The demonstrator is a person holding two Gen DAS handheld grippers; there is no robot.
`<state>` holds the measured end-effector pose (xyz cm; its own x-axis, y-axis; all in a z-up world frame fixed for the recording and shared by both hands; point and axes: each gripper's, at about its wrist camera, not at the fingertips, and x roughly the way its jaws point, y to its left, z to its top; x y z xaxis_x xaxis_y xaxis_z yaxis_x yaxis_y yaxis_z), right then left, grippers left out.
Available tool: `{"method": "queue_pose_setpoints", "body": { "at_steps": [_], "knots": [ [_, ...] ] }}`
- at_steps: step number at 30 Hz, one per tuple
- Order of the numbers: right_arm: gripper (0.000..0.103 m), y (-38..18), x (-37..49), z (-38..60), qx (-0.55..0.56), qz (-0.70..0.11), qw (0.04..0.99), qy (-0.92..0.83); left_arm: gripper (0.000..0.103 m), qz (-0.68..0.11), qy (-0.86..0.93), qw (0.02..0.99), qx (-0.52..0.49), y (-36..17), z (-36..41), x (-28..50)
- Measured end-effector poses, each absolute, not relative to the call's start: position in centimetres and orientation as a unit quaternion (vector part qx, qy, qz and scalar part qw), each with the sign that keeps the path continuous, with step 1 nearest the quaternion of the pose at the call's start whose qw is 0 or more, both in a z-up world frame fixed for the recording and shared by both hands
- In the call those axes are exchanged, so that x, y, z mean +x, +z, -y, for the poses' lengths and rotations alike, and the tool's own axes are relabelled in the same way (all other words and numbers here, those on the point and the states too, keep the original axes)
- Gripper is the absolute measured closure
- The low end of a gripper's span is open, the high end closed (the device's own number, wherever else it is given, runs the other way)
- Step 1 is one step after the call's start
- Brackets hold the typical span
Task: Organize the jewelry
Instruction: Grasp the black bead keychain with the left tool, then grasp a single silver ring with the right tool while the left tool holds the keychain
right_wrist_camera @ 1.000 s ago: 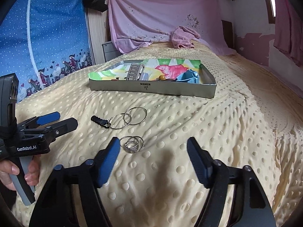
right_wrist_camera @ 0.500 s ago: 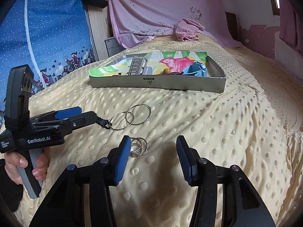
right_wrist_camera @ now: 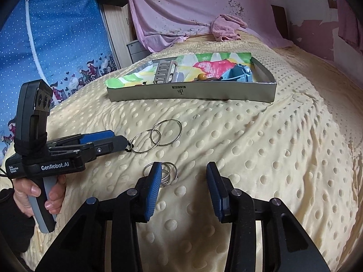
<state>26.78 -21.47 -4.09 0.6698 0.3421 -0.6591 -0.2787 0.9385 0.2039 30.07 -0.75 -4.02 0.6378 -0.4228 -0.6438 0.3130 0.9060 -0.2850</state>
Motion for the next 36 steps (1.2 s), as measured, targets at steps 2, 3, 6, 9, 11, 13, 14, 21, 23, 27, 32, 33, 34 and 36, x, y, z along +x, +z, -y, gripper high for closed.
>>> {"method": "queue_pose_setpoints", "body": {
  "at_steps": [2, 3, 6, 9, 11, 13, 14, 21, 23, 27, 32, 33, 34, 36],
  "knots": [
    [0.067, -4.2, 26.9, 21.5, 0.046, -0.372, 0.911, 0.173, 0.051, -0.379, -0.206, 0.899, -0.074, -4.2, 0.7, 29.9],
    [0.067, -4.3, 26.9, 21.5, 0.047, -0.374, 0.91, 0.175, 0.052, -0.38, -0.207, 0.898, -0.076, -4.3, 0.6, 29.9],
    [0.067, -4.4, 27.0, 21.4, 0.046, -0.376, 0.908, 0.176, 0.056, -0.381, -0.208, 0.897, -0.079, -4.3, 0.5, 30.0],
    [0.067, -4.5, 27.0, 21.2, 0.042, -0.379, 0.907, 0.18, 0.069, -0.386, -0.211, 0.895, -0.076, -4.4, 0.6, 29.9],
    [0.067, -4.5, 26.9, 21.0, 0.038, -0.38, 0.906, 0.184, 0.078, -0.389, -0.214, 0.893, -0.076, -4.5, 0.7, 29.8],
    [0.067, -4.5, 26.8, 20.9, 0.034, -0.382, 0.904, 0.188, 0.084, -0.391, -0.221, 0.89, -0.077, -4.6, 0.8, 29.7],
    [0.067, -4.5, 26.7, 20.9, 0.032, -0.382, 0.904, 0.189, 0.085, -0.391, -0.223, 0.889, -0.077, -4.6, 0.9, 29.6],
    [0.067, -4.5, 26.3, 19.9, 0.003, -0.382, 0.903, 0.197, 0.085, -0.387, -0.234, 0.89, -0.063, -4.5, 1.6, 29.4],
    [0.067, -4.5, 26.4, 19.7, -0.001, -0.383, 0.902, 0.198, 0.085, -0.389, -0.232, 0.889, -0.066, -4.6, 1.6, 29.8],
    [0.073, -4.7, 26.7, 19.5, -0.002, -0.387, 0.9, 0.201, 0.085, -0.386, -0.235, 0.888, -0.089, -4.5, 1.2, 30.5],
    [0.073, -4.9, 27.3, 19.1, -0.002, -0.393, 0.897, 0.205, 0.085, -0.385, -0.251, 0.884, -0.082, -4.6, 2.0, 30.8],
    [0.073, -5.0, 27.5, 19.1, 0.001, -0.395, 0.895, 0.206, 0.085, -0.386, -0.255, 0.883, -0.078, -4.6, 2.3, 30.8],
    [0.073, -5.0, 27.7, 19.2, 0.006, -0.397, 0.894, 0.206, 0.085, -0.388, -0.257, 0.882, -0.074, -4.6, 2.5, 30.9],
    [0.076, -5.2, 27.9, 19.3, 0.012, -0.4, 0.893, 0.205, 0.085, -0.391, -0.262, 0.879, -0.071, -4.7, 2.7, 31.1]
  ]
}}
